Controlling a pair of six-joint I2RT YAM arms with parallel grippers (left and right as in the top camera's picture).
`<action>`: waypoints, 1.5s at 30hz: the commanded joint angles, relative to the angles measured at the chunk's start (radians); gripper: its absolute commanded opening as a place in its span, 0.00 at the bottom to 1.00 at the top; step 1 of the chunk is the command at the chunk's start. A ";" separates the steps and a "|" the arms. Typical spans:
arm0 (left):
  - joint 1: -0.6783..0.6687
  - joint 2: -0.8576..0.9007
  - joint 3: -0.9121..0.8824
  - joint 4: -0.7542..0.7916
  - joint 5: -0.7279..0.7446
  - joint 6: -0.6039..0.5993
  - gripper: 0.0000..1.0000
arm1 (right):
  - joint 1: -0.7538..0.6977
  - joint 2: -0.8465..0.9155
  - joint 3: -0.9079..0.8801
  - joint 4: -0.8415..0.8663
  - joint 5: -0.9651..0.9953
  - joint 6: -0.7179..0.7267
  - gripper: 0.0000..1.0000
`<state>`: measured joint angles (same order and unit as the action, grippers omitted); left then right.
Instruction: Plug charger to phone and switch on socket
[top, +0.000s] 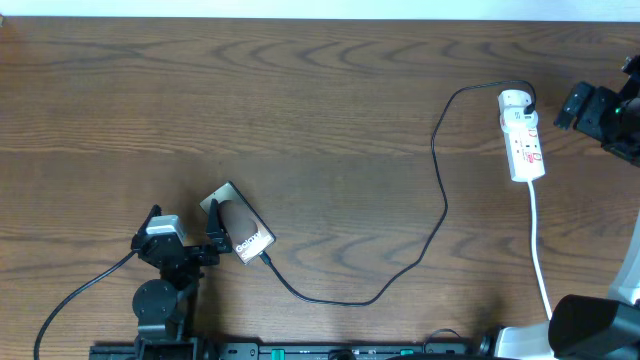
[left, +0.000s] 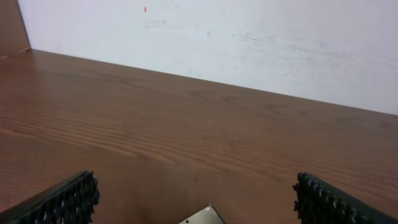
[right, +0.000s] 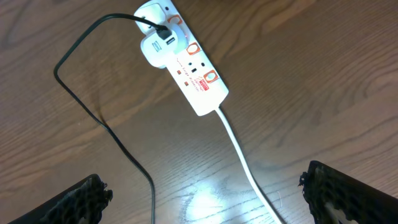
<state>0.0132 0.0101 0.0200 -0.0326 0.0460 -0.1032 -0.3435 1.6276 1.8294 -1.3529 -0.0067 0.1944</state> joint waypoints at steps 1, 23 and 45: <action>0.005 -0.005 -0.015 -0.041 -0.021 0.014 1.00 | 0.011 -0.011 0.003 -0.001 0.005 0.011 0.99; 0.005 -0.005 -0.015 -0.041 -0.021 0.014 0.99 | 0.372 -0.484 -0.767 1.266 -0.039 -0.061 0.99; 0.005 -0.005 -0.015 -0.040 -0.021 0.014 1.00 | 0.454 -1.423 -1.824 1.672 0.094 -0.061 0.99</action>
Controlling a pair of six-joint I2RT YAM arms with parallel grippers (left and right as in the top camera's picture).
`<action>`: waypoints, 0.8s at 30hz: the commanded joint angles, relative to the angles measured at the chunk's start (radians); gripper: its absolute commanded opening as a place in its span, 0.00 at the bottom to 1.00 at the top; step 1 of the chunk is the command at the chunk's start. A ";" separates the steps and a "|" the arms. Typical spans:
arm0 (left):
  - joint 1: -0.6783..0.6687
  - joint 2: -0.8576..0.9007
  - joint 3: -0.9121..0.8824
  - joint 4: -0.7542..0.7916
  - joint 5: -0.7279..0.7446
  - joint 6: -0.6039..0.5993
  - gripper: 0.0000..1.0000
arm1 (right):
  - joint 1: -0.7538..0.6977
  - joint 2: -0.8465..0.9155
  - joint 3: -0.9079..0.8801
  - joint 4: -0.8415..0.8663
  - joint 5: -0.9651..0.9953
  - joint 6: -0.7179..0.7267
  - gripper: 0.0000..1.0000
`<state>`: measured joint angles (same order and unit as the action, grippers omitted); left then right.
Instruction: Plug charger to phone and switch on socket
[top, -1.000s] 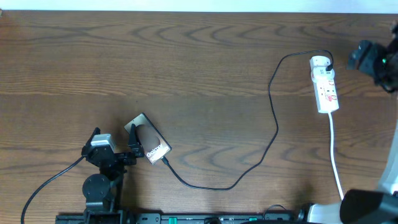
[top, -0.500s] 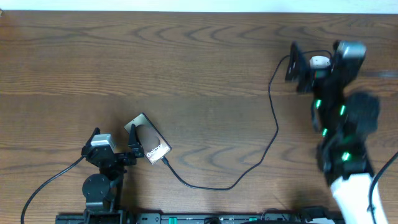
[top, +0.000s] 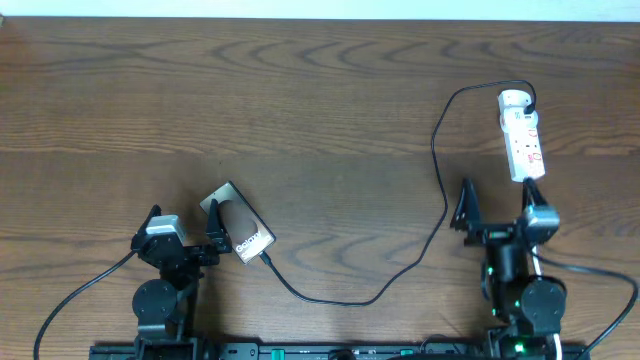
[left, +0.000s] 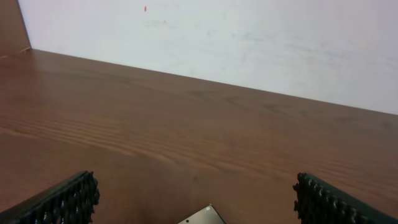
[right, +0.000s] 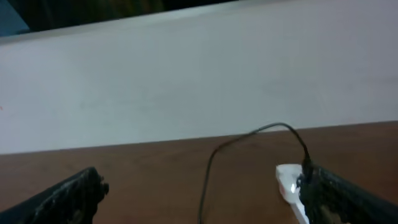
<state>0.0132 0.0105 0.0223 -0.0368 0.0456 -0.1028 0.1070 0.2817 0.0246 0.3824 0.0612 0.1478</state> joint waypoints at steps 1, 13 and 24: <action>0.005 -0.005 -0.018 -0.036 -0.021 0.013 1.00 | 0.004 -0.097 -0.019 -0.092 0.027 -0.014 0.99; 0.005 -0.005 -0.018 -0.036 -0.021 0.013 1.00 | 0.003 -0.127 -0.019 -0.251 0.039 -0.014 0.99; 0.005 -0.005 -0.018 -0.036 -0.021 0.013 1.00 | 0.003 -0.131 -0.019 -0.451 0.037 -0.014 0.99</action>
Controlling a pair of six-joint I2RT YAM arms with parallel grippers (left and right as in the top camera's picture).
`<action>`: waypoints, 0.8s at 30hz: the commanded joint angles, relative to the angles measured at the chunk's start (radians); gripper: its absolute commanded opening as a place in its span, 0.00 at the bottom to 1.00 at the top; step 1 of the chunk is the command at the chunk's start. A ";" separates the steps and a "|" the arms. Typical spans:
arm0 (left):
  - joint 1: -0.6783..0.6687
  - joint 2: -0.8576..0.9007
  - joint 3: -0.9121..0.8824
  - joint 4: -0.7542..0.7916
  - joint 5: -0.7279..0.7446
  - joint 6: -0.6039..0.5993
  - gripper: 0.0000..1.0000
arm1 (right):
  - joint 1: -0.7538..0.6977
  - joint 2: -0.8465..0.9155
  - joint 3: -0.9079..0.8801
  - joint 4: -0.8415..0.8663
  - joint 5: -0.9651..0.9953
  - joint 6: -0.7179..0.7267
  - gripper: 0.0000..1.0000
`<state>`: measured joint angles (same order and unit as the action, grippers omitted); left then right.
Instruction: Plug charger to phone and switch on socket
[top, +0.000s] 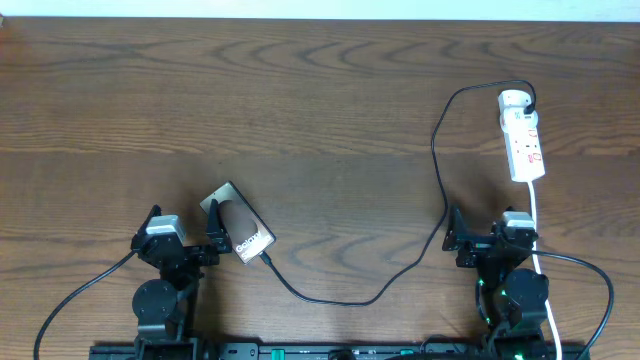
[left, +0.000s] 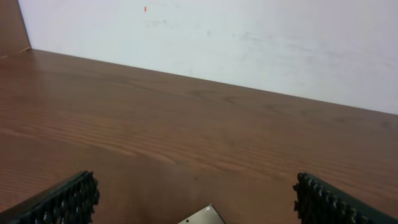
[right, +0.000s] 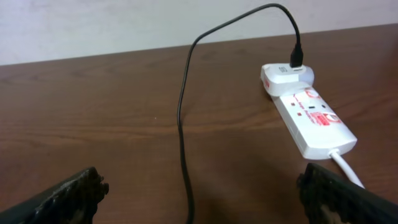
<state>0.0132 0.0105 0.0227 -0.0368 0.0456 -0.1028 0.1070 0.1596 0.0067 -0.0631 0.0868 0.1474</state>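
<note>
The phone (top: 238, 232) lies face down at the near left, and one corner of it (left: 202, 216) shows between my left fingers. A black cable (top: 440, 190) runs from the phone's lower end in a long loop up to the white charger (right: 286, 74), which sits in the white power strip (right: 317, 121) at the far right. The strip's switches are too small to read. My left gripper (top: 182, 218) stands open just left of the phone. My right gripper (top: 488, 228) stands open at the near edge, below the strip (top: 525, 140), with the cable (right: 185, 124) passing between its fingers.
The strip's white lead (top: 537, 225) runs down the right side past my right arm to the near edge. A white wall (left: 249, 43) rises behind the table's far edge.
My right gripper has shifted slightly left and nearer the front edge. Its camera, which faced the wall, now looks across the table at the cable and strip. The left arm has not moved.
My right arm was at the far right beside the power strip, open, looking down on it. Then it stood at the near edge below the strip, and now it sits a little lower there. The left gripper, phone and cable kept their places throughout.
</note>
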 joint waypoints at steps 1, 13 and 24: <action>0.005 -0.005 -0.018 -0.036 -0.021 0.013 1.00 | 0.003 -0.012 -0.001 -0.005 0.011 -0.014 0.99; 0.005 -0.005 -0.018 -0.036 -0.021 0.013 0.99 | 0.003 -0.155 -0.001 -0.005 0.011 -0.014 0.99; 0.005 -0.005 -0.018 -0.036 -0.021 0.013 1.00 | 0.003 -0.155 -0.001 -0.004 0.008 -0.014 0.99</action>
